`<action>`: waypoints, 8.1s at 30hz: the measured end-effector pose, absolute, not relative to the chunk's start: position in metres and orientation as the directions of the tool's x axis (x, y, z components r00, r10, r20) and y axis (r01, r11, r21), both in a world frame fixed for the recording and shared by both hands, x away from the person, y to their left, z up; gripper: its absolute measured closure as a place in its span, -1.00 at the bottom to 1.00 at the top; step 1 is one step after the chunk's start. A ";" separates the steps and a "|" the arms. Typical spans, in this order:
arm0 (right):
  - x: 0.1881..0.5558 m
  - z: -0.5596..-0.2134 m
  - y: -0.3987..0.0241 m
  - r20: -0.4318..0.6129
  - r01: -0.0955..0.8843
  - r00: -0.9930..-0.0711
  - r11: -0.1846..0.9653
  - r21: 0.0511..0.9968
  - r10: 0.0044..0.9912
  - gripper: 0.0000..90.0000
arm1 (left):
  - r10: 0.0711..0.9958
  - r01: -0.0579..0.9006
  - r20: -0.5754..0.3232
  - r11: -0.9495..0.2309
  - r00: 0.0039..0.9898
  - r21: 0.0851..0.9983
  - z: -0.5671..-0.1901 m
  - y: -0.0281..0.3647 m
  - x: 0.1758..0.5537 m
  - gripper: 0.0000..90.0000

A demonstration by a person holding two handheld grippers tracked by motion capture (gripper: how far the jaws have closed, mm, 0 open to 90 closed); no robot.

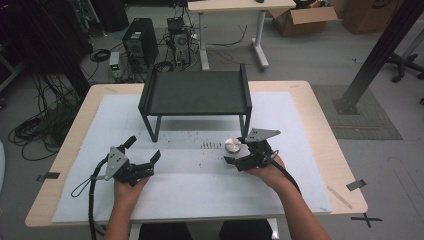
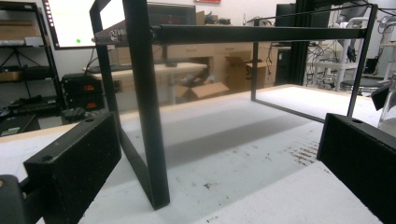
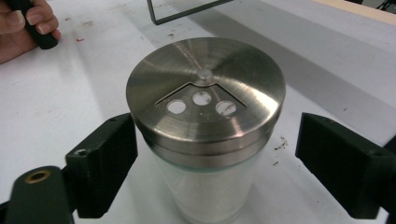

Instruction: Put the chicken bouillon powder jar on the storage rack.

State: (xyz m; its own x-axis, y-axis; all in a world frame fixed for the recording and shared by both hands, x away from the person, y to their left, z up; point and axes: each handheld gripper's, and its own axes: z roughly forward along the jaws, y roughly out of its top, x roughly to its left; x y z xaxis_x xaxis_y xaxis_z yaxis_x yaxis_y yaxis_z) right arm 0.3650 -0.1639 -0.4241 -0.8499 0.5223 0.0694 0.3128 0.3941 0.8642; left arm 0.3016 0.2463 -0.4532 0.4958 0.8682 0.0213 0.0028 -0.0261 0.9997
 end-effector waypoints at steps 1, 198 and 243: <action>0.365 -0.424 -0.164 0.068 0.313 -0.850 0.396 0.864 0.522 -0.69 | 0.868 0.003 0.021 -0.026 0.495 1.000 -0.453 0.246 0.302 -0.99; 0.453 -0.272 -0.093 -0.007 0.279 -0.806 0.391 0.877 0.591 -0.05 | 0.869 0.007 0.011 -0.017 0.495 1.000 -0.453 0.247 0.302 -0.99; 0.446 -0.276 -0.103 0.016 0.296 -0.781 0.347 0.890 0.624 -0.41 | 0.869 0.005 0.013 -0.018 0.495 1.000 -0.453 0.247 0.302 -1.00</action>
